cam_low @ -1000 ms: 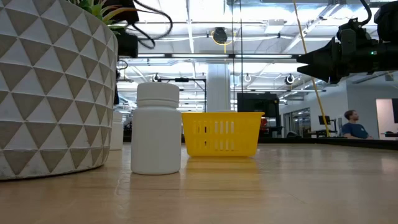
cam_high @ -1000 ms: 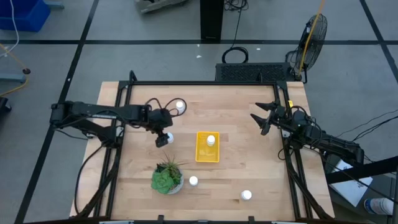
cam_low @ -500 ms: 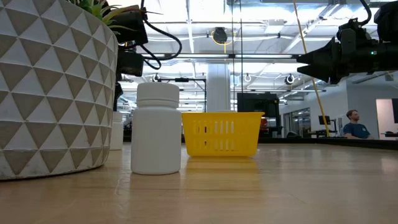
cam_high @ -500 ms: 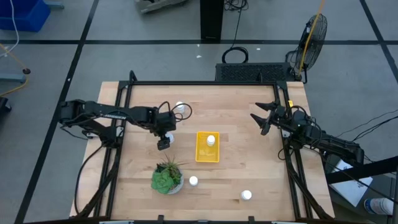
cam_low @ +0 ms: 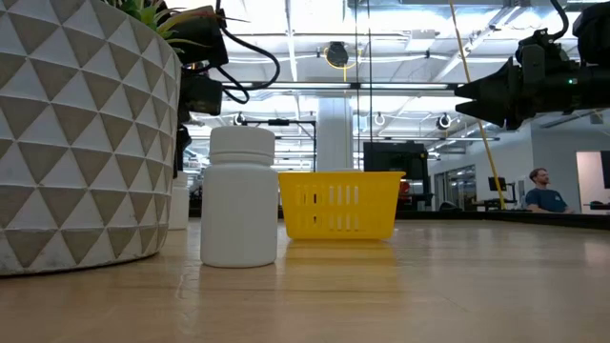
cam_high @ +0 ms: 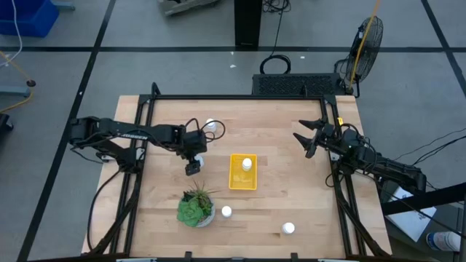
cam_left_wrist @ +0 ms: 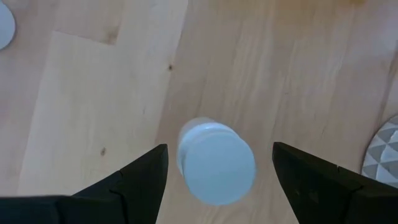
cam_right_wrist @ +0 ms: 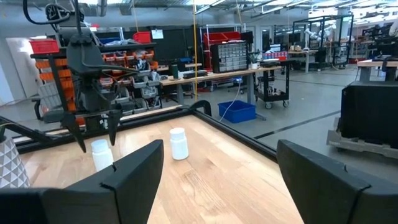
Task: Pick and place pill bottles into a basket
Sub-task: Put the white pill bottle into the yellow bin
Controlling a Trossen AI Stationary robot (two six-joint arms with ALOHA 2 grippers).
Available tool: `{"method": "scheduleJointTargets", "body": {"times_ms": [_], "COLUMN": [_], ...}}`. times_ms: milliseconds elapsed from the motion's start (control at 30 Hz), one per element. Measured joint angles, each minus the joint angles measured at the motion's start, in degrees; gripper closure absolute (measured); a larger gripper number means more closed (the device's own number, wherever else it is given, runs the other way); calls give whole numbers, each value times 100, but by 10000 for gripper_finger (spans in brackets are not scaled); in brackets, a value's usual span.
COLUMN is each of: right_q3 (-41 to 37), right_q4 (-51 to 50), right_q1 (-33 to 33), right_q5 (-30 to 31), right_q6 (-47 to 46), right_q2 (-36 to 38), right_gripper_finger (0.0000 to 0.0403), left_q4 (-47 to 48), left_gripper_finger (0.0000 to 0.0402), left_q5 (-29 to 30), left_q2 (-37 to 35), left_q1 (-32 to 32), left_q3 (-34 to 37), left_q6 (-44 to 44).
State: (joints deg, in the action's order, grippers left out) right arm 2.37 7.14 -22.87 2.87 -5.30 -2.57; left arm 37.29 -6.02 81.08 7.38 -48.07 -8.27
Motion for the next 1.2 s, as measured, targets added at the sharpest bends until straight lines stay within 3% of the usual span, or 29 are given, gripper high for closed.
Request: {"method": "scheduleJointTargets", "body": {"times_ms": [167,433,833,1200], "right_q3": [0,0,0,0], "right_q4": [-4,-4,-7,-7], "right_q1": [0,0,0,0], "right_q5": [0,24,26,50], "right_q6": [-4,-5,-6,-56], "right_q2": [0,0,0,0], "right_gripper_finger": [101,101,101,101], "left_q4": [8,3,-94,-145], "left_gripper_finger": [129,239,240,240], "left_q5": [-31,-150,198,-175], "left_q2": [0,0,0,7], "left_q1": [0,0,-84,-133], "left_q3": [0,-4,-4,-128], "left_q6": [4,93,408,635]}}
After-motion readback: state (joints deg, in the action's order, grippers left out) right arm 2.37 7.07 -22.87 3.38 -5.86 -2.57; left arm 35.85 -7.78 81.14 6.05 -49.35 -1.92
